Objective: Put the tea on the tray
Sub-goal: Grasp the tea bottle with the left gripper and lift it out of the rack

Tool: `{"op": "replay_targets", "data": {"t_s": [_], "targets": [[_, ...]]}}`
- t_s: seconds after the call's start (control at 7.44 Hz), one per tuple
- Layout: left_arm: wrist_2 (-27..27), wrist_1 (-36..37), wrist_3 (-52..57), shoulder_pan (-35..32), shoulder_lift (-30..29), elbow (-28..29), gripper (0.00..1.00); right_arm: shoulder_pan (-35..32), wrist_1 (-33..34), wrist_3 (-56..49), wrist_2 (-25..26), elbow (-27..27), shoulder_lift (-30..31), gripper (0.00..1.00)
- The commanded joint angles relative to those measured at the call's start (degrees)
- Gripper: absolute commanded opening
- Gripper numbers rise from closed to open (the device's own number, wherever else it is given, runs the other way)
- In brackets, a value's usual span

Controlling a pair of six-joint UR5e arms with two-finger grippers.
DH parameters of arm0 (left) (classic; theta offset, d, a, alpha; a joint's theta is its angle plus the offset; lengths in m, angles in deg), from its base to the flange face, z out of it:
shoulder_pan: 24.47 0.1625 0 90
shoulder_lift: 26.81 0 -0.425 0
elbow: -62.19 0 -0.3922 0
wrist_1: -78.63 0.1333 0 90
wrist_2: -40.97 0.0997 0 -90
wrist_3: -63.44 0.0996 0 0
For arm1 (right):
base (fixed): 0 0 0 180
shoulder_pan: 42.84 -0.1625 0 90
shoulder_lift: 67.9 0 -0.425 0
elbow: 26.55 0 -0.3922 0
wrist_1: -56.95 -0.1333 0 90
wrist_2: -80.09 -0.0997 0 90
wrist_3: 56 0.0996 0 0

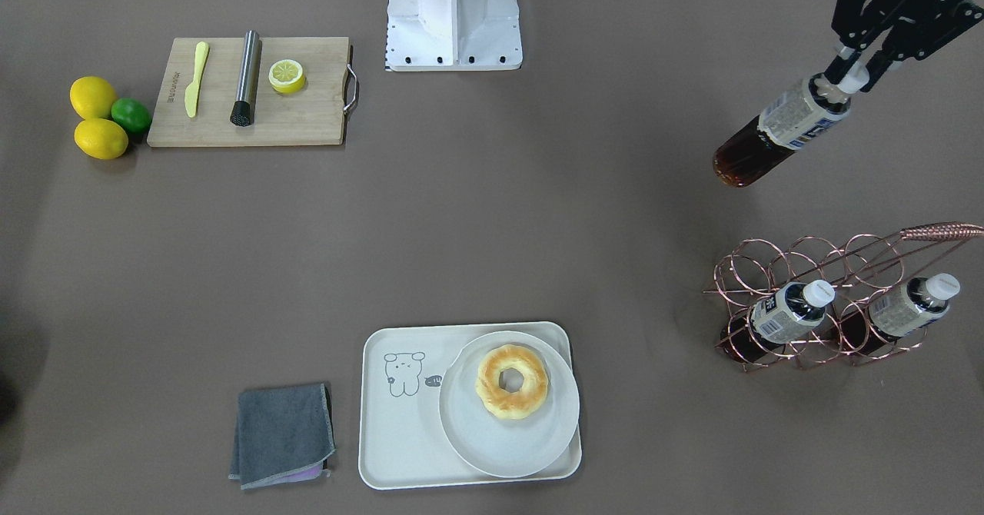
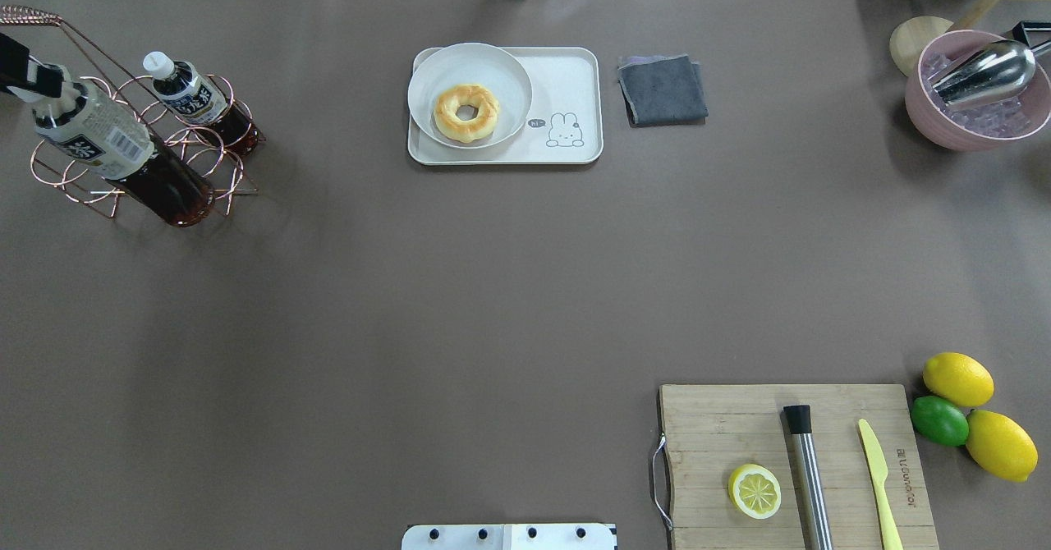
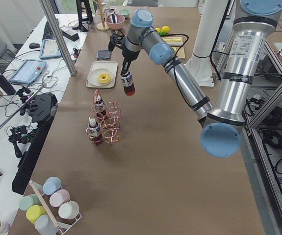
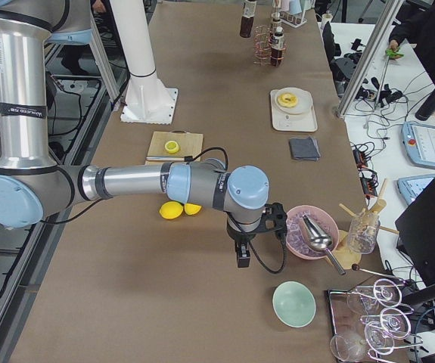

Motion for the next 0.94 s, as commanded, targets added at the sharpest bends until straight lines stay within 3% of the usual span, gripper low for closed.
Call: {"op": "replay_targets", "data": {"t_s": [0.0, 0.13, 0.4, 0.81], "targets": [[3.13, 20.00, -2.91, 4.82, -15.40, -2.46, 0.00, -0.38, 0.13, -0.01, 0.00, 0.17, -0.06, 1.00], [6.63, 25.94, -4.92, 7.45, -20.87, -2.47, 0.00, -0.38, 0.13, -0.01, 0.09, 0.52, -0.15, 1.00], [12.09, 27.49, -10.45, 13.86, -25.04, -1.25, 0.00, -0.38, 0.13, -0.01, 0.18, 0.61, -0.23, 1.00], [18.68, 28.88, -15.84, 22.30, -33.20, 5.86, 0.00, -0.38, 0.13, -0.01, 0.27, 0.61, -0.23, 1.00]]}}
